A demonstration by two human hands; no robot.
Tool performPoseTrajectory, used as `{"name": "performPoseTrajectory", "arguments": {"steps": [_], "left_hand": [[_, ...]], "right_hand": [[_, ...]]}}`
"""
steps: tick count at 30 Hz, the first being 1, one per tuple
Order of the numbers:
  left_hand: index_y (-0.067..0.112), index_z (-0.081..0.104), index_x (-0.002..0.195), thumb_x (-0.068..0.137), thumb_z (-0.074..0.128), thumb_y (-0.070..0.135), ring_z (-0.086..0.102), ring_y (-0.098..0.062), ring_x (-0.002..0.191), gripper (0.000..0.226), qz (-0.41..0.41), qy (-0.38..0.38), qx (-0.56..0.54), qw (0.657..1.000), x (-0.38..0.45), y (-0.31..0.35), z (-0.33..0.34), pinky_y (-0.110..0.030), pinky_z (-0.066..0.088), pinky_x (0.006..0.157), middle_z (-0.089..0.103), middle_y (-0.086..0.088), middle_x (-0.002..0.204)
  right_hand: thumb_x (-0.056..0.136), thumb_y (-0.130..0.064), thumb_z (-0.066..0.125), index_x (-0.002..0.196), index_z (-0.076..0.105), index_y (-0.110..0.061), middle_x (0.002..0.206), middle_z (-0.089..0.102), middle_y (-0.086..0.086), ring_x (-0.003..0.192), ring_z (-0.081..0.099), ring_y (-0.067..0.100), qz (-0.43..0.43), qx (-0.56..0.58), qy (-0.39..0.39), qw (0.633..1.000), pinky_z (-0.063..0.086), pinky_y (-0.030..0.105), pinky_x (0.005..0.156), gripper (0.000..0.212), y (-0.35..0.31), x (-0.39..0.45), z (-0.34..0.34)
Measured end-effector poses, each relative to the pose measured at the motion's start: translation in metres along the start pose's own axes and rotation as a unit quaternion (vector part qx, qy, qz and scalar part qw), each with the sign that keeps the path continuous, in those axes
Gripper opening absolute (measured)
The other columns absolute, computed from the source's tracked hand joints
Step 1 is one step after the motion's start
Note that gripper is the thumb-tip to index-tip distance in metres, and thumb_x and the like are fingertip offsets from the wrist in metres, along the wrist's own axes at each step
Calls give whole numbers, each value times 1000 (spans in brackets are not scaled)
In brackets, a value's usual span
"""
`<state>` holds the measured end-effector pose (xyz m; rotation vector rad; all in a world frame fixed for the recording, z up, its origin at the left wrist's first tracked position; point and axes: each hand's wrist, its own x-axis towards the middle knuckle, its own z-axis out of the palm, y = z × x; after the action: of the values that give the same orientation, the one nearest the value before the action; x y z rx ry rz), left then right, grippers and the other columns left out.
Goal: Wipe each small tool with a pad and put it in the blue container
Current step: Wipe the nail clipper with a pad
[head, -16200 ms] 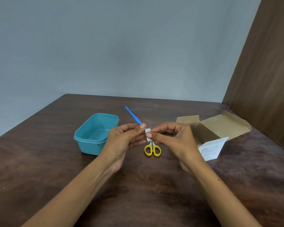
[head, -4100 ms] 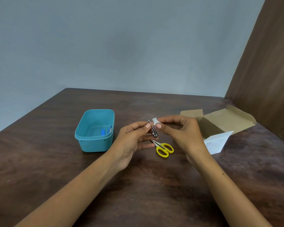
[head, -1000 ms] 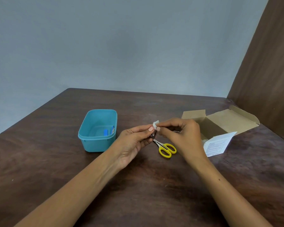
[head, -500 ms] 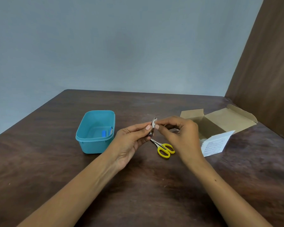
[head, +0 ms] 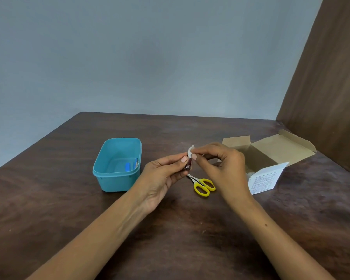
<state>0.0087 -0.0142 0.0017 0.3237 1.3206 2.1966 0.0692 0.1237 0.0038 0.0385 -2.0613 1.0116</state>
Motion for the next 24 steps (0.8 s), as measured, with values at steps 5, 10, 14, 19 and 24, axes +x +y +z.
{"name": "performPoseTrajectory", "arguments": {"steps": [5,10,14,19,24], "left_hand": [[5,74,89,70,66,3,70,-9,69,20,-8,11,-15,1000,2,0,-2,-16,55,60,74,-6,79],[1,71,94,66,67,5,71,-11,75,28,-41,-25,-18,999,-1,1,1,-18,57,65,74,-7,84],[1,68,95,68,66,1,72,-12,73,27,-41,0,-51,998,0,4,0,-19,58,63,74,-9,83],[1,69,98,64,67,3,72,-13,78,34,-58,-4,-95,994,3,5,-4,-21,59,67,74,-11,90],[-4,67,91,67,64,1,71,-15,75,25,-87,-1,-131,988,2,3,3,-24,60,66,71,-13,85]], "right_hand": [[73,-7,72,79,77,-12,73,70,-4,67,64,6,3,31,-61,998,47,13,62,9,-2,2,-2],[76,-9,71,82,76,-16,78,72,-2,68,66,10,8,41,-7,999,53,23,63,11,-1,3,-2],[78,-10,68,85,76,-17,78,70,-6,72,65,9,47,85,-86,992,54,26,63,13,-2,4,-5],[74,-15,68,80,76,-15,75,69,-7,71,63,8,50,106,-113,987,51,23,62,10,-7,5,-8],[66,-16,66,65,73,-13,65,68,-2,62,62,16,32,69,-104,992,47,26,56,8,-8,8,-18]]}}
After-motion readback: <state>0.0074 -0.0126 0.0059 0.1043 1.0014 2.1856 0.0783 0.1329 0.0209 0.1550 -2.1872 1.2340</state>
